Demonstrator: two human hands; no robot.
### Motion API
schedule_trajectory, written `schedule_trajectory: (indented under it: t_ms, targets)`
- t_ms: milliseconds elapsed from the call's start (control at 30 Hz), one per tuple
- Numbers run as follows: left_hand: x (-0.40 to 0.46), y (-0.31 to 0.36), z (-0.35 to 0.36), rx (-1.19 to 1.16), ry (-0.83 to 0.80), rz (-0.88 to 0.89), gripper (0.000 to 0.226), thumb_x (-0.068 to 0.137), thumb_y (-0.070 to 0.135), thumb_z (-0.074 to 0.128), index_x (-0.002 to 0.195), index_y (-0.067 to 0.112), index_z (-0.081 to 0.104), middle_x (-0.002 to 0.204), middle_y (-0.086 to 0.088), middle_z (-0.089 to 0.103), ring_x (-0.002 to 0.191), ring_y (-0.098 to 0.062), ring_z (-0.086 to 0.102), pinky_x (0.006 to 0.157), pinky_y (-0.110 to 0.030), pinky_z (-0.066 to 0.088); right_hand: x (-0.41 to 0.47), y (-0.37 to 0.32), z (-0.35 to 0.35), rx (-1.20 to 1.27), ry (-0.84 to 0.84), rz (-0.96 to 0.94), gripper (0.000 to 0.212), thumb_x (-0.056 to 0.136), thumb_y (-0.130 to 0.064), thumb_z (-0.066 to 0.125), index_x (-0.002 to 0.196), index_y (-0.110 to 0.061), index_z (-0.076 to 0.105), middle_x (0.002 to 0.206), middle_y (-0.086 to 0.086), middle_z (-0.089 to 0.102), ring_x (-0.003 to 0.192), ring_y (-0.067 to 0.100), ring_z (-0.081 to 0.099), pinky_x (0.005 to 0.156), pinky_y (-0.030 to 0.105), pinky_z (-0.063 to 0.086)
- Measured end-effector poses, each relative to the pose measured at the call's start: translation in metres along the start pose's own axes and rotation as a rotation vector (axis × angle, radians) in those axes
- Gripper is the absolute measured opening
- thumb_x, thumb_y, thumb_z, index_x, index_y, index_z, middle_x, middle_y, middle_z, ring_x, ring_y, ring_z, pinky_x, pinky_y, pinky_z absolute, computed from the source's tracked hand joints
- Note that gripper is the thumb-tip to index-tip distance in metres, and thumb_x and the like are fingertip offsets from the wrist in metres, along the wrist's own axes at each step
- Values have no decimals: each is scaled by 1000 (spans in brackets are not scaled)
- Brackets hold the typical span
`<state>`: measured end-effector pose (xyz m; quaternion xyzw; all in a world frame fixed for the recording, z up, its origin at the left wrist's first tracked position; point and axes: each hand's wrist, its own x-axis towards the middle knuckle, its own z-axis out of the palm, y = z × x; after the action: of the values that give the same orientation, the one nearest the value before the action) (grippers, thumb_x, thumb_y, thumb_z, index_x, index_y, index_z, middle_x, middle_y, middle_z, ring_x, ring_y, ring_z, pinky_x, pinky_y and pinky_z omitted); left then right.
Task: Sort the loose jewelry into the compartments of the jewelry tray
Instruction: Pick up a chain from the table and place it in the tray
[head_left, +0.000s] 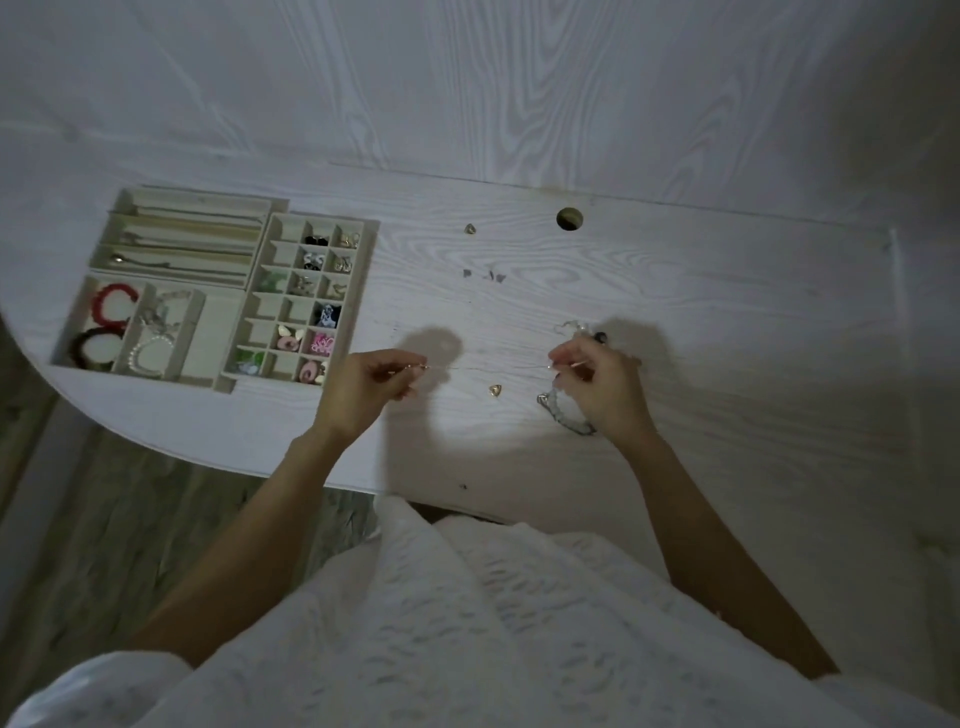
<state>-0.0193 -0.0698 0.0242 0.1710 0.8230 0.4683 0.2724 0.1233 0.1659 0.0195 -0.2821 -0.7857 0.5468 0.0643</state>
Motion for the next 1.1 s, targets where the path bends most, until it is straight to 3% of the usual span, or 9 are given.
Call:
schedule_trajectory:
  t_ms: [133,300,433,533,700,800,967,1033,1100]
  targets:
    - [-9,-4,-13,8,-75,-1,10,81,10,72,85,14,65,77,-6,72,64,-21,69,63,-25,57,-17,4,-5,303,-66,179,11,83,7,64,92,0,65,80,7,69,61,7,63,55,16,48]
    - [-21,-16,-47,405,-217,95,9,85,18,71,85,19,62,72,7,70,59,-5,65,56,-12,47,-17,-11,10,488,-96,220,11,85,11,59,92,4,64,84,16,68,73,18,70,69,20,54]
    - [-21,-21,-92,546,-119,230,7,87,20,68,91,21,61,75,12,68,69,-2,63,61,-12,47,7,-45,39,467,-134,174,12,86,9,58,95,5,65,86,18,68,75,19,70,71,21,54]
    - [-19,-33,-138,479,-1,203,12,86,13,70,93,22,67,80,7,70,75,-5,64,69,-16,50,28,-77,73,455,-237,124,13,85,7,60,93,2,68,85,14,71,80,22,70,73,22,54]
    - [-15,-66,-225,98,198,120,42,85,10,69,90,52,70,88,16,71,75,-2,64,70,-16,51,58,-131,144,474,-415,67,26,79,5,62,82,-16,77,84,7,74,82,22,71,73,21,53]
    - [-6,-84,-268,-52,268,94,30,84,14,68,96,42,73,80,-2,71,73,-5,62,70,-18,50,74,-152,188,439,-456,60,27,78,6,63,82,-16,77,83,6,74,80,21,71,72,20,54]
    - [31,-118,-336,-82,304,34,20,84,6,70,89,25,67,71,13,70,72,-3,64,74,-18,49,102,-173,265,377,-408,7,18,80,13,61,92,3,69,78,1,74,74,15,71,69,19,54]
    - [49,-130,-358,-1,319,44,19,84,9,71,85,28,68,71,18,69,71,1,63,74,-14,48,114,-177,287,286,-379,-36,18,80,10,63,89,-4,70,77,-4,73,74,12,70,72,20,54]
    - [68,-141,-377,93,334,66,14,83,16,73,85,30,70,74,21,69,72,1,62,73,-13,47,126,-180,307,184,-328,-70,23,83,2,66,82,-19,73,77,-1,73,75,21,70,75,29,56]
